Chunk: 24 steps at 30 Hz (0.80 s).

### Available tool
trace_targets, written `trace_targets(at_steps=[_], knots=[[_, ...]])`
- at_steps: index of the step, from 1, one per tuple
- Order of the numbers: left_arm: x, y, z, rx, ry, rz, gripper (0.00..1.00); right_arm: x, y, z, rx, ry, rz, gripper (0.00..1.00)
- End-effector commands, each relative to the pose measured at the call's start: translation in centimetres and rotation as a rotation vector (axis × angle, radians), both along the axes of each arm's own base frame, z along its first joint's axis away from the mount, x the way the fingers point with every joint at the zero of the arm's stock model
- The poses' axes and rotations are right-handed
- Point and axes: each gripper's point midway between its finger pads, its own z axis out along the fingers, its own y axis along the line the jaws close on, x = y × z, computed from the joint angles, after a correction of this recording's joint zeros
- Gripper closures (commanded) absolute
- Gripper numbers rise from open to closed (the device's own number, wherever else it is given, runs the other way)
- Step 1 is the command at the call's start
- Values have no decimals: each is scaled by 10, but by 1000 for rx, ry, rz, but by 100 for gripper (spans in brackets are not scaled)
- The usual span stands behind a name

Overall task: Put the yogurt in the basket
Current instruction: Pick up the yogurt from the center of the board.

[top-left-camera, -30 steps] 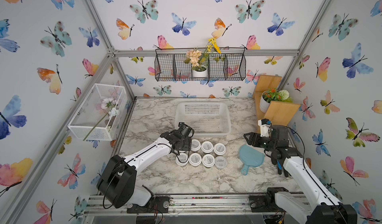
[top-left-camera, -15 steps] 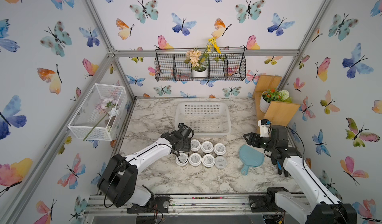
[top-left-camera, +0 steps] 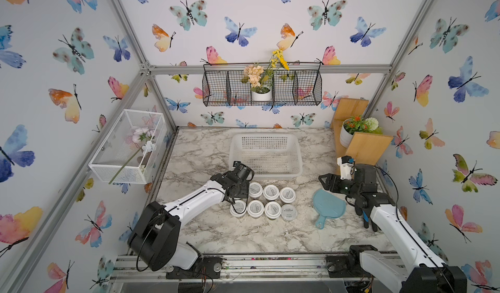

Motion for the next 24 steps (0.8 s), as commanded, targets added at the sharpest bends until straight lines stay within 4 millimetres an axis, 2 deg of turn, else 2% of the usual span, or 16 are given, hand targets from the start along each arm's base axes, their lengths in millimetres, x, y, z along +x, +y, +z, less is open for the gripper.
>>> trace_targets(at_steps=[1,7,24], knots=[[-4,11,-5,58,4,18,29,-2,6,-3,7,-3,33,30],[-8,14,-9,68,16,17,31,-1,6,-3,9,-5,36,30],[-18,15,22,50,25,-9,32,-2,7,-4,11,0,41,30]])
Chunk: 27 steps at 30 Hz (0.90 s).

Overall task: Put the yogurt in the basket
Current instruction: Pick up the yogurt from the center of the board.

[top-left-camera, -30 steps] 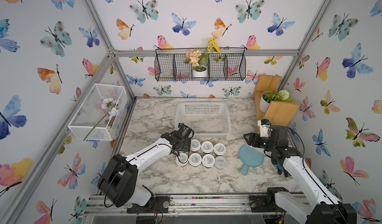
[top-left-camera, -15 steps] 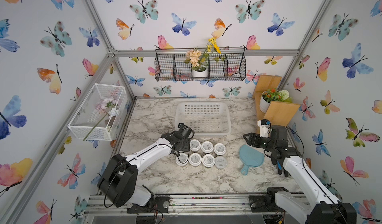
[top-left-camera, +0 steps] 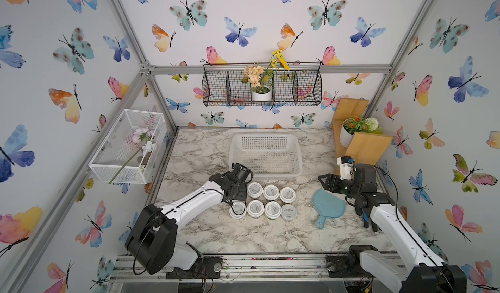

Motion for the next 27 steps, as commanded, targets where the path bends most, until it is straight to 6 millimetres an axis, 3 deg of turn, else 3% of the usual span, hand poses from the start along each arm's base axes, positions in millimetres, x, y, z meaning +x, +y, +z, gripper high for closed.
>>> trace_targets(at_steps=[1,15,27], knots=[[-3,4,21,9,-21,-6,32,-2,6,-2,12,-5,36,30],[-5,-5,64,-38,-58,-31,34,-2,7,-3,16,-2,39,30],[3,-18,128,-87,-146,-71,35,-2,8,-4,20,2,45,30]])
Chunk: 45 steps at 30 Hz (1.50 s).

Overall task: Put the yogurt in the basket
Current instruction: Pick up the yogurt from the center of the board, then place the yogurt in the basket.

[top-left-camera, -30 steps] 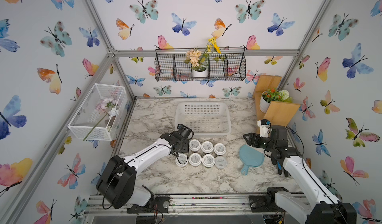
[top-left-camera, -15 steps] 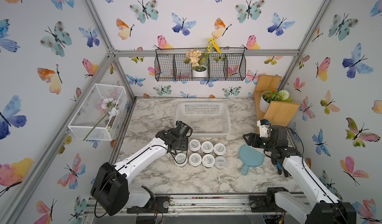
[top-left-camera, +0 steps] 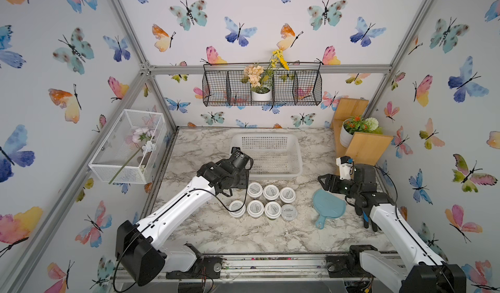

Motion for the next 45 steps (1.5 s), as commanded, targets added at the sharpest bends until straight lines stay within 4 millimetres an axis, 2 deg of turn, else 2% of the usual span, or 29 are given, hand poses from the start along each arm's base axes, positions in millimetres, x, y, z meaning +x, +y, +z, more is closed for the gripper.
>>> trace_targets(at_steps=[1,5,12,24,35,40,45], knots=[[-1,2,16,21,-19,-23,35,-1,6,-3,11,-3,32,30],[13,-3,29,30,-60,-21,34,-2,6,-3,13,-2,34,30],[45,-25,47,9,-110,-32,34,-2,7,-4,15,1,39,30],[118,-39,46,18,-119,-2,34,-2,10,-10,26,20,52,30],[181,-24,24,34,-110,48,34,-3,13,-12,36,30,68,30],[203,-12,-5,41,-80,76,34,-3,15,-17,35,49,72,30],[216,-15,-35,49,-43,74,34,-3,15,-19,33,53,72,30]])
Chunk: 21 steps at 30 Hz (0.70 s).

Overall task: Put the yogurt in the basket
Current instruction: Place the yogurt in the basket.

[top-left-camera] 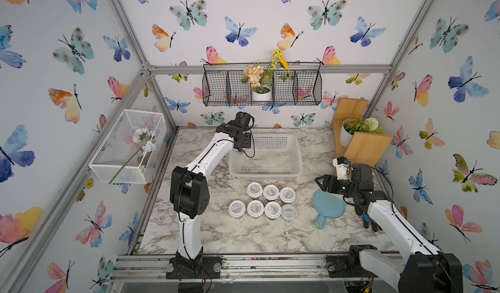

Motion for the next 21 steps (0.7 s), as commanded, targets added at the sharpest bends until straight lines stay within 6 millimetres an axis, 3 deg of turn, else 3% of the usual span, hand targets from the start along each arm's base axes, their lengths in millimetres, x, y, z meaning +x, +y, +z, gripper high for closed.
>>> trace_targets(at_steps=[1,12,21], knots=[[8,-14,-16,-23,16,-37,34,-4,5,-5,6,5,30,30],[29,-28,-37,-63,28,-49,34,-4,7,-8,5,15,37,30],[26,-31,-62,-65,80,-48,34,-5,8,-8,3,15,41,30]])
